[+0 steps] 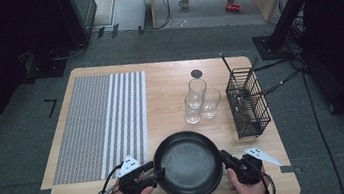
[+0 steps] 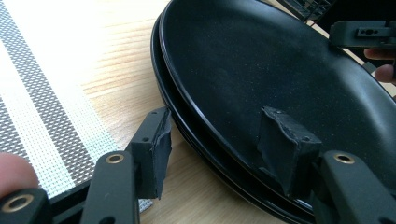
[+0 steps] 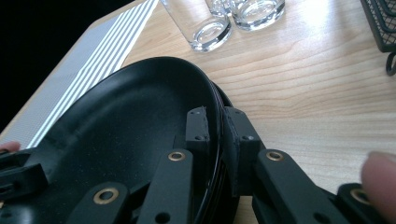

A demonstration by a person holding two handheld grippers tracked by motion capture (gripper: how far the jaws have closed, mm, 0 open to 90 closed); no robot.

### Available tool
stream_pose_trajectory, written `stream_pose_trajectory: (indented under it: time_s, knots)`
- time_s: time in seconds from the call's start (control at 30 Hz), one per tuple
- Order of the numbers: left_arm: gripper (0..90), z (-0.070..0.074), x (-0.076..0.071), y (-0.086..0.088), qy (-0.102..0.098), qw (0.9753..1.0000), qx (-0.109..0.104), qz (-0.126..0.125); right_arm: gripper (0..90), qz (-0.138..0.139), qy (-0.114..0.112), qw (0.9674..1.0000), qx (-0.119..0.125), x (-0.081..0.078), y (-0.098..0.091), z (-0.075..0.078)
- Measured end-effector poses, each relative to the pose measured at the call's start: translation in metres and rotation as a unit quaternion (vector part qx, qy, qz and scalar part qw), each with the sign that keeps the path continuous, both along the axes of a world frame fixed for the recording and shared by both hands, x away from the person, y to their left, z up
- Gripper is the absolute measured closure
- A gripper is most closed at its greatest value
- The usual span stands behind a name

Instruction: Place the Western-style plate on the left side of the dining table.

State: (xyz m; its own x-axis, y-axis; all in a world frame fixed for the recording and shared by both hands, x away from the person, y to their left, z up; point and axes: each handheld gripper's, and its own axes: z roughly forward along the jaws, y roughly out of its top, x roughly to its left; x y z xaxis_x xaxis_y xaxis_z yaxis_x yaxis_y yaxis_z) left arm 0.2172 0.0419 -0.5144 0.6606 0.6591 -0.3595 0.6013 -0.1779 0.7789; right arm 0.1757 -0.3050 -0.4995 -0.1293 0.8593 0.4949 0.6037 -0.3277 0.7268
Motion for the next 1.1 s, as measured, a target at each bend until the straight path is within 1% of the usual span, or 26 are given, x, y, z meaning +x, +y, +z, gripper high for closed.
stream_pose_trajectory:
  time_s: [0.07,0.2,0.37,0.7,1.03,1.1]
  knots:
    - [45.4,-0.0001,-0.0001,-0.0004,-0.001,1.0000,0.002,-0.001,81.6,0.001,0.001,1.0000,0.008,-0.0001,-0.0010,0.0000]
    - [45.4,-0.0003,-0.0001,0.0000,-0.002,1.0000,0.002,-0.003,81.4,0.002,0.003,0.9999,0.014,-0.0001,-0.0014,-0.0004]
    - [45.3,-0.0003,0.0001,0.0006,-0.001,1.0000,0.001,-0.005,81.6,0.009,0.005,0.9999,0.011,0.0002,0.0012,-0.0011]
    - [45.1,-0.0002,-0.0008,0.0002,-0.007,1.0000,0.003,-0.003,81.6,0.006,0.003,1.0000,0.007,-0.0005,0.0026,-0.0009]
    - [45.2,-0.0002,-0.0006,0.0007,-0.006,1.0000,0.003,-0.004,82.2,0.003,0.003,1.0000,0.005,-0.0010,0.0035,-0.0004]
    - [45.2,-0.0002,-0.0006,0.0007,-0.006,1.0000,0.003,-0.004,82.5,0.004,0.005,0.9999,0.008,-0.0011,0.0032,-0.0004]
